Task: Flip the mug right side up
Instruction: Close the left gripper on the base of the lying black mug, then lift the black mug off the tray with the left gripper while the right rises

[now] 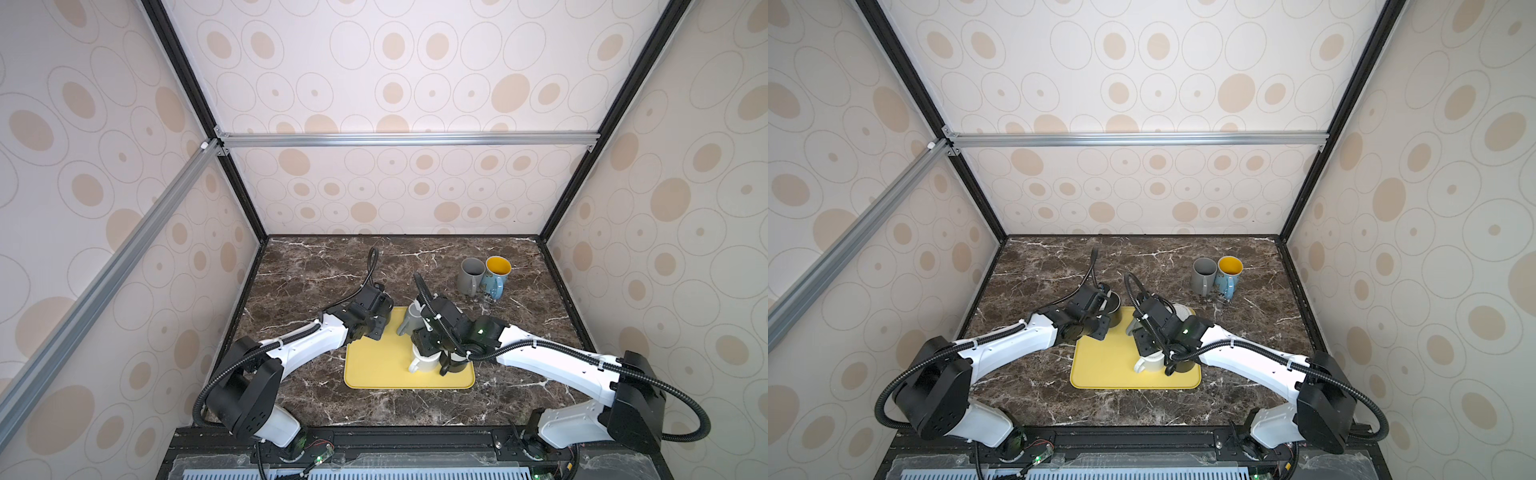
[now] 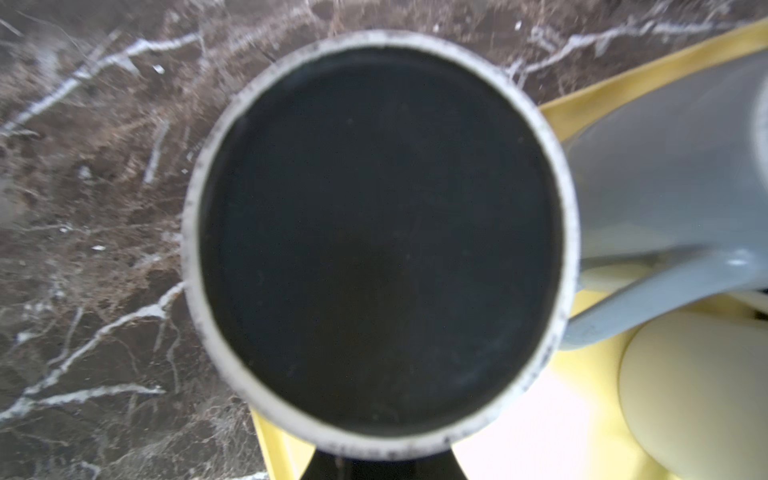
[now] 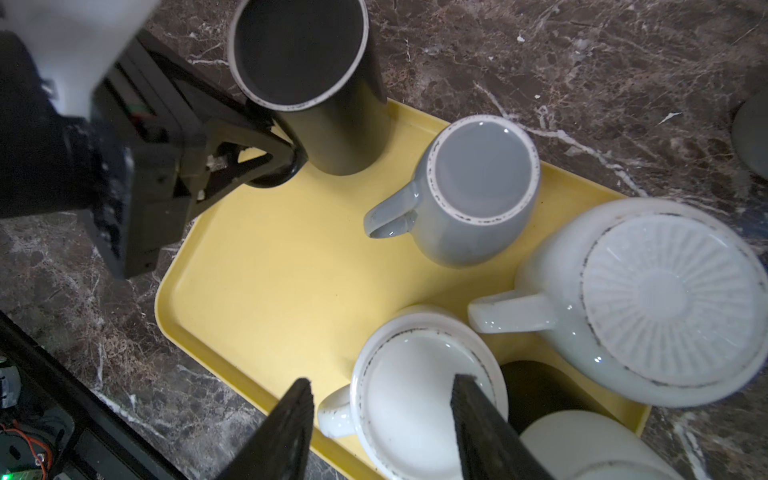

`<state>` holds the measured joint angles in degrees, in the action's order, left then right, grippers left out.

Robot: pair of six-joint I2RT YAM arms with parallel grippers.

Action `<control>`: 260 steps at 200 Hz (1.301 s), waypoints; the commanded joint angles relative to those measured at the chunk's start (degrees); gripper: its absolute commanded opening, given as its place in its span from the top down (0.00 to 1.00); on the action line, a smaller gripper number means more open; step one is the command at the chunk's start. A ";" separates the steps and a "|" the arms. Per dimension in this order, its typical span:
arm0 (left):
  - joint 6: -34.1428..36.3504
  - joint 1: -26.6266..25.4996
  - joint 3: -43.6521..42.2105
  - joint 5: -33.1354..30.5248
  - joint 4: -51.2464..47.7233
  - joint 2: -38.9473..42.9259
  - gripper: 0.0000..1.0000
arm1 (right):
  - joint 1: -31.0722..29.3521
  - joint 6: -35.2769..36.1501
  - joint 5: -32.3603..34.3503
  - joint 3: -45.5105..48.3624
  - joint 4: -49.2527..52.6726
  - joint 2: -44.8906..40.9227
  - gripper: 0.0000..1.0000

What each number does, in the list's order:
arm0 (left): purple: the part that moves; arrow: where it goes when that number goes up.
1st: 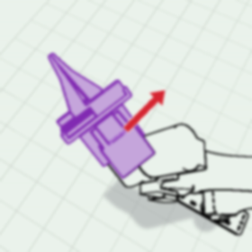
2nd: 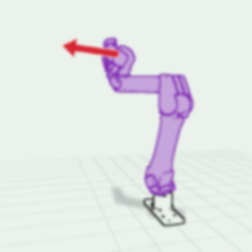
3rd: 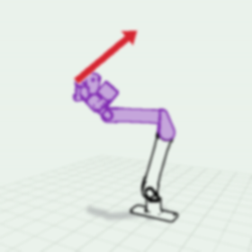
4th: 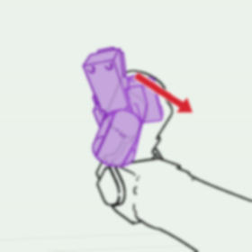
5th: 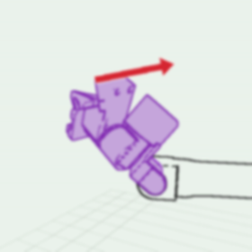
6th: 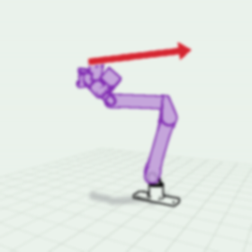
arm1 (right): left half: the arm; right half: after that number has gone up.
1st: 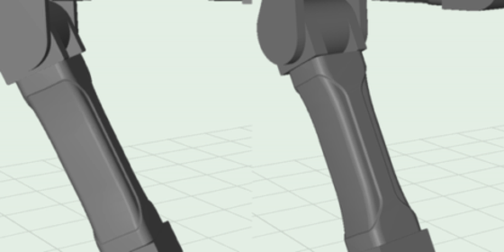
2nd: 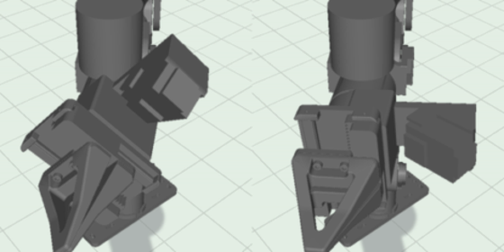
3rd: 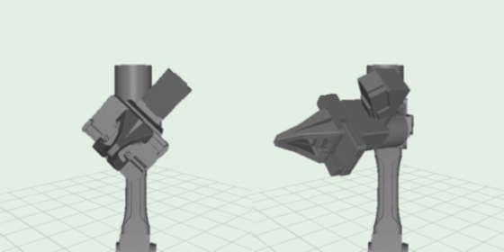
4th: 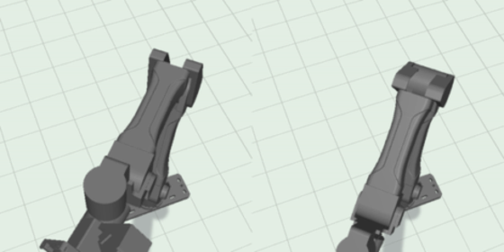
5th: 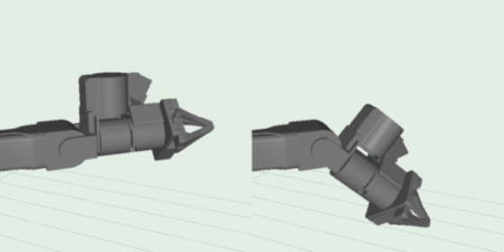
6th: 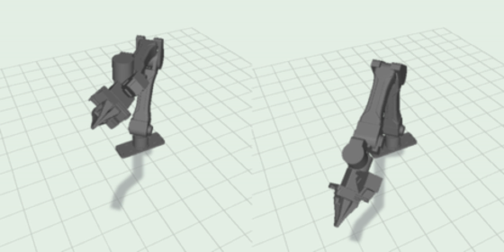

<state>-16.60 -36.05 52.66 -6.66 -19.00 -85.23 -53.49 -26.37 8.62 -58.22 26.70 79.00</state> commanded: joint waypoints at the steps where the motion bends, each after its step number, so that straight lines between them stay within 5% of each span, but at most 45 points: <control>1: 1.56 0.39 3.78 -2.50 0.96 2.60 1.00 | 0.06 -0.87 0.28 0.72 -0.33 -1.83 0.43; 70: 2.82 -0.06 5.50 -6.35 0.35 6.97 1.00 | 0.12 -2.13 2.81 4.33 -5.22 -5.87 0.42; 114: 1.89 -0.18 4.11 -5.02 4.08 12.37 1.00 | 0.14 0.05 0.04 11.32 -16.92 -11.25 0.40; 188: -5.79 -0.24 -0.91 7.00 15.26 24.11 1.00 | 1.37 -1.40 -3.44 14.44 -22.29 -18.87 0.40; 260: -23.86 -0.09 -15.20 22.12 45.70 32.41 1.00 | 9.24 -5.22 -17.26 18.42 -30.24 -27.46 0.41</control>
<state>-32.08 -36.23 38.35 8.84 6.46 -55.35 -46.98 -29.65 -1.17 -40.16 0.78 53.36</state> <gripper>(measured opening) 0.173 0.590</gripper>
